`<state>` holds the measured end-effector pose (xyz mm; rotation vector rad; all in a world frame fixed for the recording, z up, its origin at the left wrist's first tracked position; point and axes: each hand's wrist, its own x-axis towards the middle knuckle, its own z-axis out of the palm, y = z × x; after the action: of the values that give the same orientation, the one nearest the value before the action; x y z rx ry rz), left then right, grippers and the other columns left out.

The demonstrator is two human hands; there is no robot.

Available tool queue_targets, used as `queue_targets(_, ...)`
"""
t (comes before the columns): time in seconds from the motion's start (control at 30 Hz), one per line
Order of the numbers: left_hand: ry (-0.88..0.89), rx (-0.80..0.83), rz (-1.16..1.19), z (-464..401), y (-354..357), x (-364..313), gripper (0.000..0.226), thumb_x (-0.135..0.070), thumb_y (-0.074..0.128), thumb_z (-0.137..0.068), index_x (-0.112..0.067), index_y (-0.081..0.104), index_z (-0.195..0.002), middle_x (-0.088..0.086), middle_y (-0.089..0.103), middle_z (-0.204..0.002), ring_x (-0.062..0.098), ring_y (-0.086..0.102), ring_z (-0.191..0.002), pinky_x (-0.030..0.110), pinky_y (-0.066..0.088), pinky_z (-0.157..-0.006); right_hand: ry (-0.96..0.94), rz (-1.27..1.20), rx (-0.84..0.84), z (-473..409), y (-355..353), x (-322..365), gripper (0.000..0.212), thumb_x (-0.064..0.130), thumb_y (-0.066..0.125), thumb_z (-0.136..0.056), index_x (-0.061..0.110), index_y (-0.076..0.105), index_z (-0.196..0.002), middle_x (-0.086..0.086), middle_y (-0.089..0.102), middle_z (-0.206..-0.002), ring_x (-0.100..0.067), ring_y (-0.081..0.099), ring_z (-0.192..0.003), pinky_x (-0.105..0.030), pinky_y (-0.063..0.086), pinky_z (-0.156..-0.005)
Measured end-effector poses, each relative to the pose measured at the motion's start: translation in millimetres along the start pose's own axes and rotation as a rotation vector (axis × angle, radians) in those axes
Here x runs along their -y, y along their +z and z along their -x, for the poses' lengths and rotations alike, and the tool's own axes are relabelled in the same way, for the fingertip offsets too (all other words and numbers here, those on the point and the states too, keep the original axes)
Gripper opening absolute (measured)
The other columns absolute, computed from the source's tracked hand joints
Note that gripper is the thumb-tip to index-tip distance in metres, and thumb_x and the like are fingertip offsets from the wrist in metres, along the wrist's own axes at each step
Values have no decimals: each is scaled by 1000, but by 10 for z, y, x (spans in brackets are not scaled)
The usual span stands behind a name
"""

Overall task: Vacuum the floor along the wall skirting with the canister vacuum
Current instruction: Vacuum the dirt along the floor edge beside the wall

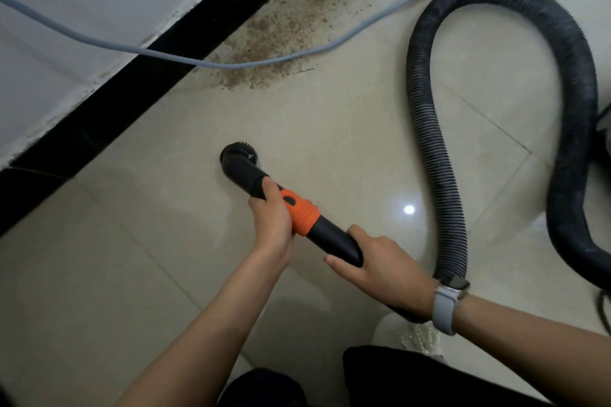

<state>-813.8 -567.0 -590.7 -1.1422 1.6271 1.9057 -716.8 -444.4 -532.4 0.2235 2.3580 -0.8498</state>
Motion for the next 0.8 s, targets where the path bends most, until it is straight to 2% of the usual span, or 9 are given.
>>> queue_targets(0.07,5,40,-43,0,184,-4,47,-41,41,-97,0,37,-122,26,58,-107,41,62,-100,57,49,-90,56,-41,-57,28,-46,-84,35,55,51,-88,22,40,-92,0,53,-72,-27,58,-72,-36,43,-63)
queue_targets(0.2,-22,201,-100,4,706,-64,32,-39,42,-98,-9,34,-109,24,56,-108,40,61,-104,56,49,-90,182,-164,-198,18,-159,-277,33,55,53,-85,25,39,-83,-2,56,-68,-32,61,-71,-38,49,-65)
queue_targets(0.27,-35,270,-136,17,911,-182,37,-38,42,-99,-6,37,-117,16,56,-103,35,61,-102,51,53,-83,206,-220,-259,-58,-222,-343,34,55,53,-84,26,36,-77,-3,57,-68,-32,61,-67,-41,52,-65)
queue_targets(0.33,-36,349,-206,15,978,-357,42,-37,42,-100,-3,41,-125,12,57,-102,27,60,-93,38,54,-69,220,-246,-303,-175,-276,-368,34,57,51,-84,26,38,-78,-4,58,-70,-31,61,-66,-42,53,-66)
queue_targets(0.4,-20,407,-314,-22,922,-527,39,-37,38,-101,-7,46,-123,13,59,-108,25,60,-91,35,53,-70,235,-275,-318,-298,-335,-361,35,58,50,-84,24,41,-84,-5,60,-74,-31,63,-68,-42,53,-68)
queue_targets(0.5,74,336,-468,-71,694,-768,33,-37,37,-101,-15,41,-126,11,54,-114,25,58,-101,35,49,-84,214,-286,-292,-426,-423,-315,37,57,50,-85,21,42,-88,-6,60,-77,-33,62,-71,-43,53,-69)
queue_targets(0.67,227,118,-829,-67,260,-1124,29,-28,43,-99,-10,52,-120,10,57,-111,24,56,-98,37,47,-90,77,-120,-78,-464,-625,-155,35,52,51,-90,19,40,-94,-4,56,-80,-32,61,-82,-36,46,-68)
queue_targets(0.73,309,81,-1011,19,158,-1277,31,-26,45,-97,-9,55,-121,11,59,-116,27,56,-105,36,46,-92,19,-70,-27,-477,-771,-86,33,51,50,-91,20,39,-94,-2,53,-79,-29,58,-78,-33,41,-63)
queue_targets(0.8,397,56,-1151,129,90,-1442,30,-22,46,-97,-7,57,-121,9,60,-117,26,55,-109,30,41,-89,-12,-51,-12,-473,-927,-24,32,51,50,-91,21,38,-94,0,52,-77,-24,53,-71,-31,36,-60)
